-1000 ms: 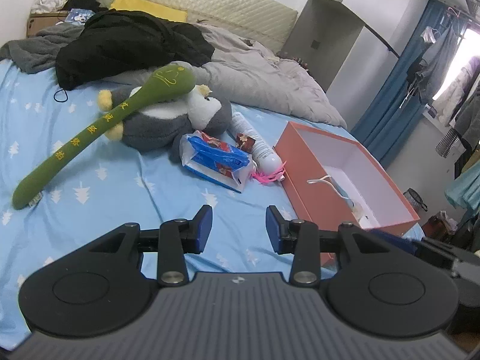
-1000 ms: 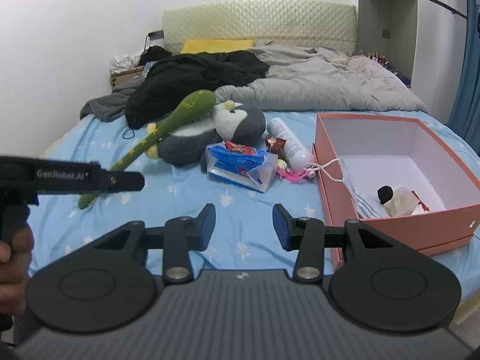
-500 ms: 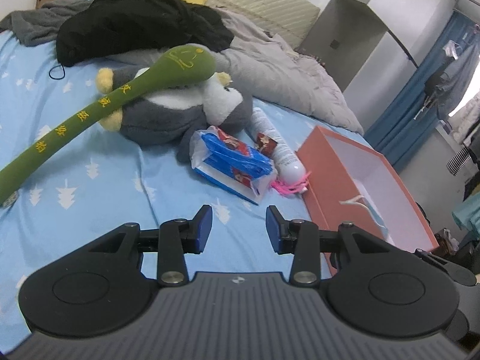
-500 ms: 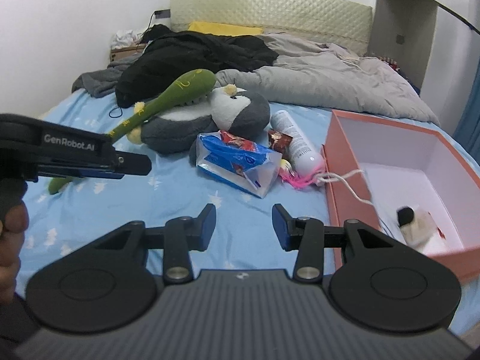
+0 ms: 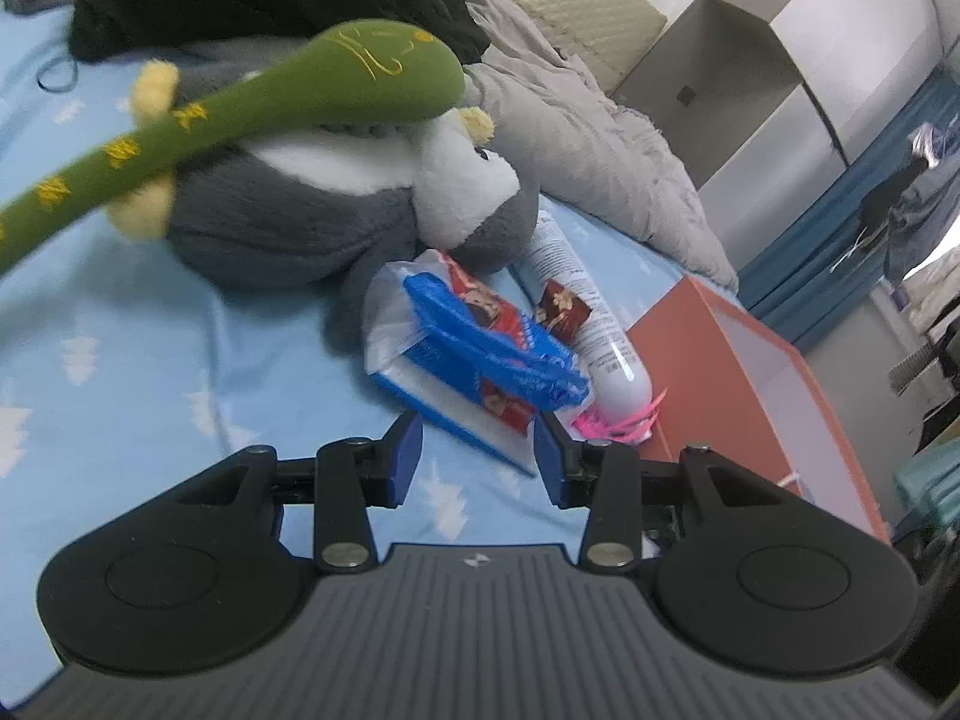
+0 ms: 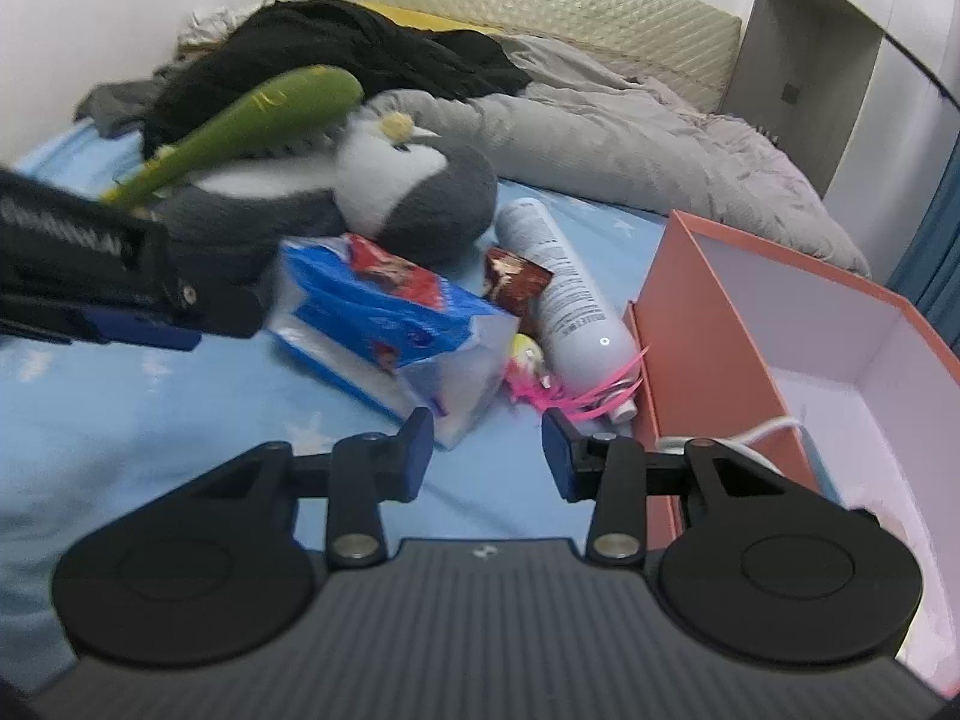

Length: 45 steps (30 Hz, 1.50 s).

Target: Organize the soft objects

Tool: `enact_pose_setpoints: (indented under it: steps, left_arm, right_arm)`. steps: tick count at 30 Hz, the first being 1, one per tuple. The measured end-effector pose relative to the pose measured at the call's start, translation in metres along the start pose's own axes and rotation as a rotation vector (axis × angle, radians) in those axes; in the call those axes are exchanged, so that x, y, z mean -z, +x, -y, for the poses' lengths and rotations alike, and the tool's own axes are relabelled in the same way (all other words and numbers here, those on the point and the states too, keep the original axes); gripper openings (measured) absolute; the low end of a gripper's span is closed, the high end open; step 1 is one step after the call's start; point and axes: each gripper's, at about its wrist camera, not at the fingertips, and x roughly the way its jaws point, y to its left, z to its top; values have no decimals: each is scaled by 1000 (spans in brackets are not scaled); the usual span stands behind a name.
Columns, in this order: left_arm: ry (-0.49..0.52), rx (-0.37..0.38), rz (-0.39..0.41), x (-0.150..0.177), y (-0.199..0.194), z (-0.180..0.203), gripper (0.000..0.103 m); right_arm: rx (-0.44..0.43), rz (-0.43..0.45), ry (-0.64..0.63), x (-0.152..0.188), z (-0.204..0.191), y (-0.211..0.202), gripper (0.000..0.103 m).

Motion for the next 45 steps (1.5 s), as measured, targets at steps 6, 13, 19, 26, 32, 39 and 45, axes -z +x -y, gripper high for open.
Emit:
enact_pose_setpoints:
  steps: [6,13,19,26,32,39,45]
  left_arm:
    - [-89,84,-13,-5,36,-4,53]
    - [-163,167,-51,-12,74,-3,53]
    - [-212,195,-86,-12,100,1,53]
    - [-205,166,-125,-7,121,8,52]
    - [-176,157,-154,-2,135,12,25]
    - [-138,145,-130,-5,116,13,4]
    - [-100,128,-113,-1,78,14,2]
  right_arm:
    - [55,-25,-63,6,-5,43,40]
    - [102,-44,-108,5,-4,84,39]
    - [119,-42,-136,6,-3,104,39]
    - [97,-41,-147,6,-2,111,34]
    - [108,-43,-146,4,2,116,18]
    - [99,-49,-127,3,4,108,4]
    - [82,-53,-90,-1,8,85,4]
